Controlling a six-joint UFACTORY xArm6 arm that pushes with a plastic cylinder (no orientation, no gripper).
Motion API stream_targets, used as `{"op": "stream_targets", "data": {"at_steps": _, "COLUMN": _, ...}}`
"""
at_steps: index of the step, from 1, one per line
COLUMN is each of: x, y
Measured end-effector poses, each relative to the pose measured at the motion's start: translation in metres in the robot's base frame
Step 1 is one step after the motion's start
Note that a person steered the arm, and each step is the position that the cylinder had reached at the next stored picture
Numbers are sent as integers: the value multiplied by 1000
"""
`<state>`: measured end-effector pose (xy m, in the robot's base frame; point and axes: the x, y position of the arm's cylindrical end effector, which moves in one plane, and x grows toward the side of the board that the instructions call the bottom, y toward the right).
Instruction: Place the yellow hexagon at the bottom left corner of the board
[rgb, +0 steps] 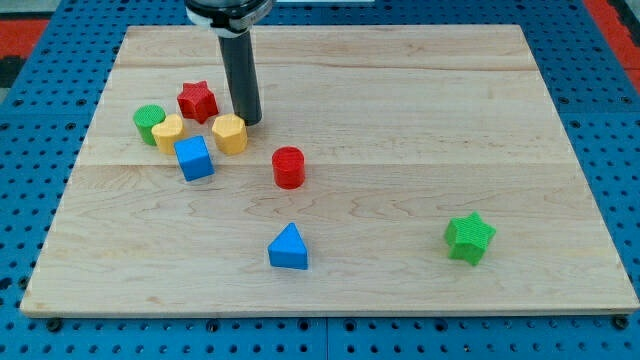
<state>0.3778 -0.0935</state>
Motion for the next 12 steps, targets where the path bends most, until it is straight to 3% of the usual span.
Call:
{"op": "stream_targets", "data": {"at_steps": 1, "x": -24, "y": -22}}
{"op": "stream_targets", "data": {"at_steps": 4, "x": 70, "y": -26}}
{"op": "stream_targets", "data": {"at_steps": 7, "x": 98, "y": 64}}
{"op": "stream_targets", "data": {"at_steps": 9, "x": 128, "y": 10}}
{"op": "stream_targets", "data": {"at_steps": 11, "x": 150, "y": -80}}
{"op": "stream_targets", "data": {"at_steps": 12, "x": 151, "y": -85}}
